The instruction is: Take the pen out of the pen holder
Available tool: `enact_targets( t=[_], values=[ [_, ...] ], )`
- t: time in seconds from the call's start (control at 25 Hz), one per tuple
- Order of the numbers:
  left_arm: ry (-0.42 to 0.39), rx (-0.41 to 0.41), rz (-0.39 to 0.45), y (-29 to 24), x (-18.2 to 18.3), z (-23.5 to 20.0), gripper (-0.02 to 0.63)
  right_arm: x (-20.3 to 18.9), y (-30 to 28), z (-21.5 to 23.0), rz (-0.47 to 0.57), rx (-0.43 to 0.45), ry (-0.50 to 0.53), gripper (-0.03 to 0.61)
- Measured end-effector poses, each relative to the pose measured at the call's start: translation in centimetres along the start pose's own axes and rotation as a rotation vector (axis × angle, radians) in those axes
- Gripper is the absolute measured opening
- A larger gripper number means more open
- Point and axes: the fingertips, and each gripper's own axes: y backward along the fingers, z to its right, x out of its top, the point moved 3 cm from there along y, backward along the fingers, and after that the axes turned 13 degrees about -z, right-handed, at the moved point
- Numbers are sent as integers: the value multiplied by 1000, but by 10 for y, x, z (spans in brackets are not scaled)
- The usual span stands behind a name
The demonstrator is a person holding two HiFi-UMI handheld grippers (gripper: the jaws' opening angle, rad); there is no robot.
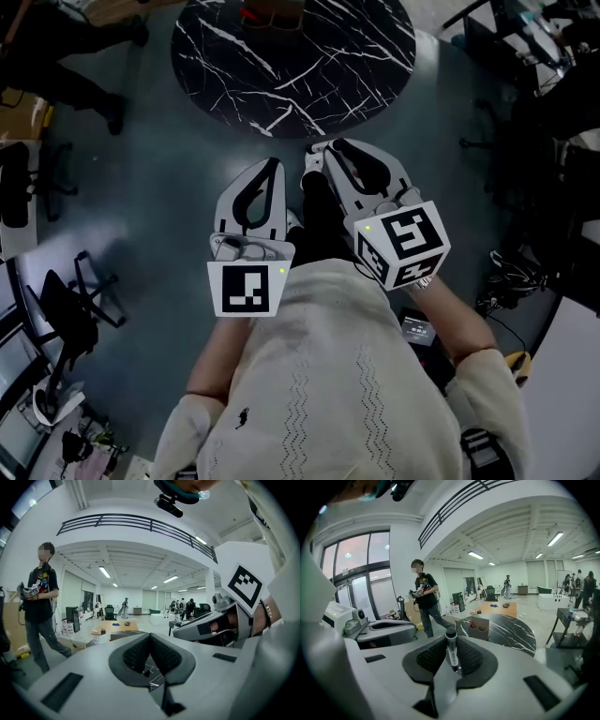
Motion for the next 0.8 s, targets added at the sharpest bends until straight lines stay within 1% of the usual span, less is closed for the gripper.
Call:
enact_targets(
  t=[0.4, 0.6, 0.8],
  values=[
    [4, 22, 2, 15, -7, 1, 11, 0, 12, -6, 19, -2, 19, 83],
    [2, 29, 6, 21, -7, -3, 11, 0, 15, -11, 34, -11, 15, 83],
    [-3, 35, 14, 25, -9, -6, 11, -5, 12, -14, 26, -5, 8, 83]
  ],
)
